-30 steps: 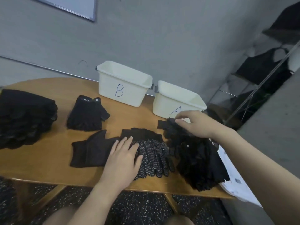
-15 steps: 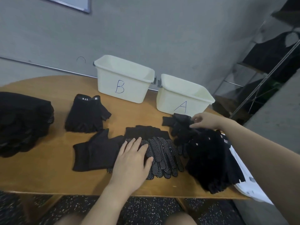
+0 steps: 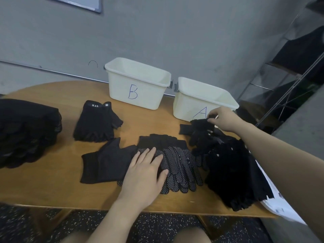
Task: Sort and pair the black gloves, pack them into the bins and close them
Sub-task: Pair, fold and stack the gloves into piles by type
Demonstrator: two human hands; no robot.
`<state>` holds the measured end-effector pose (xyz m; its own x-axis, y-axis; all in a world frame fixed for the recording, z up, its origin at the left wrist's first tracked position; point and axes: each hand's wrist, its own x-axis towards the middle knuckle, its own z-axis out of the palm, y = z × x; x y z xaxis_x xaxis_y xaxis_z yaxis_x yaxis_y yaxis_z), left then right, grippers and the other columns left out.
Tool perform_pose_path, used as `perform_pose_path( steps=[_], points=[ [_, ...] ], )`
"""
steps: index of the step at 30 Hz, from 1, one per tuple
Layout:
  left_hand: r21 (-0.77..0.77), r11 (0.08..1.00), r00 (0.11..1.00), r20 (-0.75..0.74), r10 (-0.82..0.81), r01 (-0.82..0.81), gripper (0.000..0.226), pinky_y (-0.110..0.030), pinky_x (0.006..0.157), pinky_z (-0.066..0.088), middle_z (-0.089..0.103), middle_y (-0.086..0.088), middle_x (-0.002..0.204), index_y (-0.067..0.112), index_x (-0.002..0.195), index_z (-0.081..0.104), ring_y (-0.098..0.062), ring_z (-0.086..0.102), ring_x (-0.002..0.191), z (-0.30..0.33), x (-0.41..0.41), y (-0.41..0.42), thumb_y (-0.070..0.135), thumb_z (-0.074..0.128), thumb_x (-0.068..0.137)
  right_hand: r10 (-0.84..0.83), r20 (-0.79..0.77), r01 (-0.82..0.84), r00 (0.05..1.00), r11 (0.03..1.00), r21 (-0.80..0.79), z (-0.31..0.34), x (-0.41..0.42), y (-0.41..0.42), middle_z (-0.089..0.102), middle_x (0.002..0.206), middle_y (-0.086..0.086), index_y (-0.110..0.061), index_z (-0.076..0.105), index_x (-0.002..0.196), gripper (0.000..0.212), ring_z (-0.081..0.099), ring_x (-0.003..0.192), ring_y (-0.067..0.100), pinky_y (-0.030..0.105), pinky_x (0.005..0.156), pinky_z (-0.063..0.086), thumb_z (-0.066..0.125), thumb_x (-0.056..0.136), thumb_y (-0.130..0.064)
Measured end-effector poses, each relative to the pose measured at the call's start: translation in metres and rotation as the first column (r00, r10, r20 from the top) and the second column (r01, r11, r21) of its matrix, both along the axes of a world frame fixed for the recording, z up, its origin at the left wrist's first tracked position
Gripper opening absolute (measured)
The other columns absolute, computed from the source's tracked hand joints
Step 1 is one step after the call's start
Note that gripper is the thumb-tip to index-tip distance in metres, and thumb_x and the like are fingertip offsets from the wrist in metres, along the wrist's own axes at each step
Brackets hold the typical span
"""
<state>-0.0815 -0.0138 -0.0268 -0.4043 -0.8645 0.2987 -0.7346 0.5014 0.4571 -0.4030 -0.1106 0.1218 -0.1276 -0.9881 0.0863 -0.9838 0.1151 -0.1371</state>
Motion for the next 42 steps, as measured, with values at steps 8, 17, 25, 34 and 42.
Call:
perform_pose_path(
  steps=[8, 17, 25, 34, 42],
  points=[
    [0.021, 1.000, 0.971, -0.240, -0.016, 0.022, 0.048, -0.023, 0.127, 0.007, 0.031, 0.011, 0.166, 0.033, 0.156, 0.044, -0.005, 0.023, 0.154, 0.007, 0.015, 0.007, 0.040, 0.044, 0.108, 0.089, 0.117, -0.054, 0.989, 0.961, -0.272, 0.065, 0.036, 0.021, 0.073, 0.097, 0.004, -0.011, 0.075, 0.098, 0.014, 0.065, 0.090, 0.025, 0.031, 0.077, 0.045, 0.063, 0.100, -0.017],
    [0.137, 0.991, 0.887, -0.457, 0.061, 0.002, 0.048, -0.023, 0.119, 0.033, 0.039, 0.042, 0.142, 0.043, 0.147, 0.049, 0.023, 0.033, 0.133, 0.018, 0.065, 0.020, 0.052, 0.049, 0.101, 0.265, 0.532, -0.164, 0.804, 0.959, -0.231, 0.089, 0.134, 0.077, 0.071, 0.089, 0.007, -0.009, 0.070, 0.091, 0.012, 0.071, 0.062, 0.017, 0.021, 0.064, 0.058, 0.065, 0.100, -0.015],
    [0.375, 0.801, 0.068, -0.918, 0.390, 0.466, 0.102, -0.045, 0.118, 0.043, 0.056, -0.002, 0.151, 0.024, 0.145, 0.055, -0.018, 0.054, 0.139, 0.045, 0.105, 0.017, 0.066, 0.091, 0.059, 0.270, 0.935, -0.290, 0.228, 0.936, -0.200, 0.027, 0.225, 0.099, 0.073, 0.085, 0.011, -0.017, 0.076, 0.090, 0.014, 0.070, 0.067, 0.021, 0.034, 0.072, 0.061, 0.065, 0.097, -0.013],
    [0.400, 0.776, 0.187, -0.916, 0.354, 0.488, 0.033, -0.037, 0.102, 0.053, 0.068, 0.000, 0.137, 0.032, 0.128, 0.072, -0.018, 0.064, 0.128, 0.043, 0.156, 0.009, 0.033, 0.072, 0.095, 0.364, 0.872, -0.358, 0.328, 0.902, -0.242, -0.028, 0.253, 0.095, 0.079, 0.105, 0.005, -0.022, 0.077, 0.102, 0.018, 0.076, 0.096, 0.026, 0.038, 0.086, 0.061, 0.060, 0.103, -0.019],
    [0.473, 0.831, 0.565, -0.787, 0.248, 0.293, 0.010, -0.027, 0.076, 0.059, 0.079, -0.010, 0.103, 0.013, 0.101, 0.081, -0.023, 0.076, 0.096, 0.040, 0.148, 0.017, 0.014, 0.072, 0.096, 0.147, 0.959, -0.506, 0.244, 0.862, -0.004, -0.073, 0.237, 0.097, 0.078, 0.110, 0.005, -0.025, 0.079, 0.104, 0.028, 0.075, 0.105, 0.023, 0.033, 0.086, 0.060, 0.074, 0.089, -0.049]
  ],
)
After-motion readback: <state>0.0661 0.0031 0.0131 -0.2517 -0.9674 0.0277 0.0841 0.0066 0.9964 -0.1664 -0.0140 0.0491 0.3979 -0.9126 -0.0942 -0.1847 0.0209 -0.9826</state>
